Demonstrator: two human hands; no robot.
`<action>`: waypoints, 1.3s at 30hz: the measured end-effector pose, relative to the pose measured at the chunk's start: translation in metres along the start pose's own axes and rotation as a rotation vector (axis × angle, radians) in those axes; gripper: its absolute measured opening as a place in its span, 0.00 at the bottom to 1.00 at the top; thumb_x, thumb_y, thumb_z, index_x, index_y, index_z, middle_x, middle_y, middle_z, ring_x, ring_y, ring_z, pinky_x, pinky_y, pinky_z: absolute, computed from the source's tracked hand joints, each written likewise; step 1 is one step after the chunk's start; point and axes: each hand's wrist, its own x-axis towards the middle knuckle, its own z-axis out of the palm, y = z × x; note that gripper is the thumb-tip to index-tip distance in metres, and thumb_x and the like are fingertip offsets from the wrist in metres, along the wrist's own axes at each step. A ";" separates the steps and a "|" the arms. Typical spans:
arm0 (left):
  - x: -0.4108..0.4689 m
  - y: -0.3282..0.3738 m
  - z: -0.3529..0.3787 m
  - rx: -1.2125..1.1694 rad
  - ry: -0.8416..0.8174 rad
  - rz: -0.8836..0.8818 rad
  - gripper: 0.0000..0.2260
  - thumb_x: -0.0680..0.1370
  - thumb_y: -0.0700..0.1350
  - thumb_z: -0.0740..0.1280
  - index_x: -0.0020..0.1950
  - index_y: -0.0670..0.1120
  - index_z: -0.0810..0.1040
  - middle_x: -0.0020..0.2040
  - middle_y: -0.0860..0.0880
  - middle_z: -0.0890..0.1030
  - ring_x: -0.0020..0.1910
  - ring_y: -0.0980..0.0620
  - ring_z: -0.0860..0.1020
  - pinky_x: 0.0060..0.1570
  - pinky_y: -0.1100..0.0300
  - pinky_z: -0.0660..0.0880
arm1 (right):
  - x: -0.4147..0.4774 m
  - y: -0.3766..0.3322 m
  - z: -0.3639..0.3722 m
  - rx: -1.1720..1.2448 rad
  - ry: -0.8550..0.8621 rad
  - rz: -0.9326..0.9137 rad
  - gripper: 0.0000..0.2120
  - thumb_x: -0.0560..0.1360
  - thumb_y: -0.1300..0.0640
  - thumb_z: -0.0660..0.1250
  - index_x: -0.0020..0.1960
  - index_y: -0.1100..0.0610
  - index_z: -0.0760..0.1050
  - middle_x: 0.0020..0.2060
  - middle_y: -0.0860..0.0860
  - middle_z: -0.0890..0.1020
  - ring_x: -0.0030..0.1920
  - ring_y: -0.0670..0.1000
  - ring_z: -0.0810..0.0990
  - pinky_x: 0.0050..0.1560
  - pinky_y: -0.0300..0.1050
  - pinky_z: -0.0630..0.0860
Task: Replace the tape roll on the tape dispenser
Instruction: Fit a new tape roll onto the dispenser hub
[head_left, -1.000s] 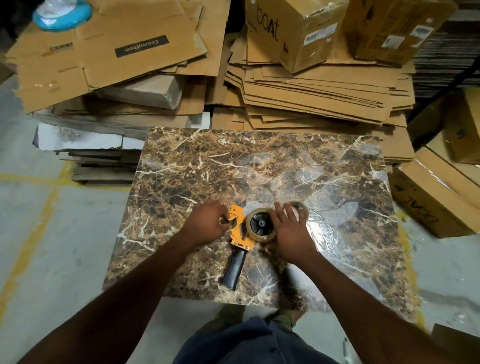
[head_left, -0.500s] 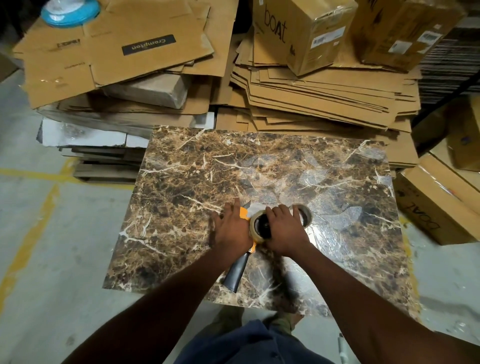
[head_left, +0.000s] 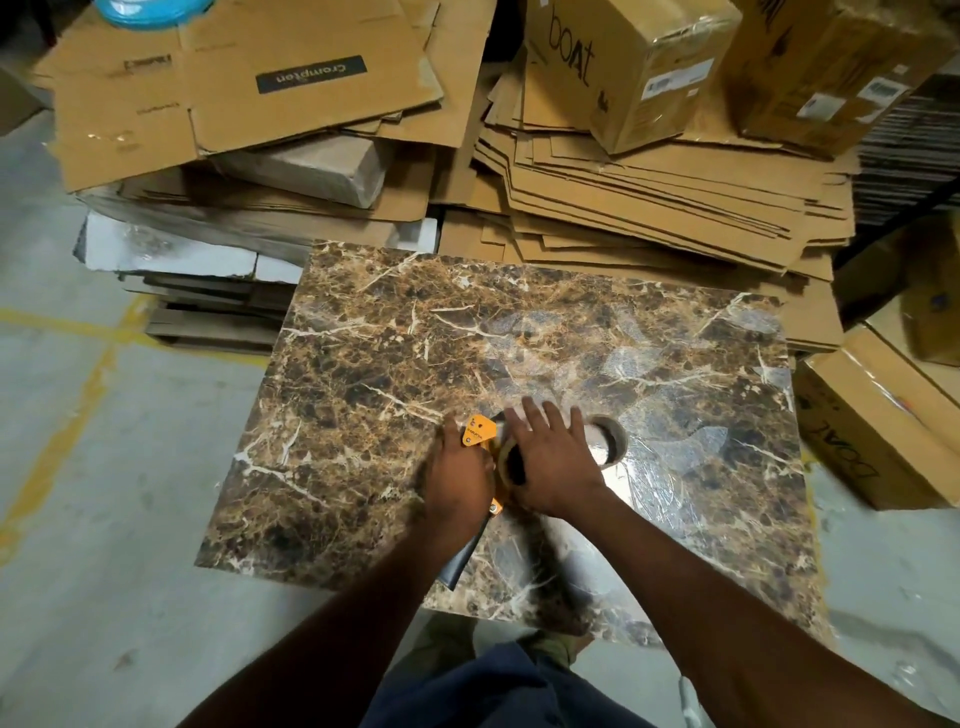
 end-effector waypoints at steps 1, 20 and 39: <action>-0.001 0.001 0.001 -0.060 0.000 -0.044 0.23 0.84 0.49 0.65 0.78 0.40 0.72 0.81 0.37 0.67 0.72 0.36 0.75 0.69 0.41 0.73 | 0.006 -0.002 -0.003 0.001 -0.007 -0.081 0.38 0.77 0.39 0.59 0.82 0.51 0.50 0.81 0.57 0.54 0.80 0.63 0.53 0.76 0.71 0.48; -0.002 -0.005 -0.005 -0.210 0.068 -0.140 0.20 0.83 0.40 0.64 0.74 0.38 0.76 0.74 0.41 0.78 0.69 0.44 0.79 0.70 0.60 0.69 | 0.035 -0.008 -0.006 -0.168 -0.238 -0.298 0.40 0.78 0.37 0.58 0.82 0.47 0.43 0.83 0.55 0.48 0.81 0.61 0.46 0.76 0.71 0.42; 0.021 -0.074 -0.024 -0.457 0.181 -0.287 0.07 0.74 0.36 0.73 0.36 0.36 0.84 0.35 0.39 0.84 0.40 0.39 0.83 0.45 0.50 0.80 | 0.040 -0.005 -0.016 -0.124 -0.342 -0.295 0.58 0.65 0.30 0.73 0.82 0.46 0.42 0.83 0.54 0.46 0.81 0.63 0.44 0.76 0.71 0.44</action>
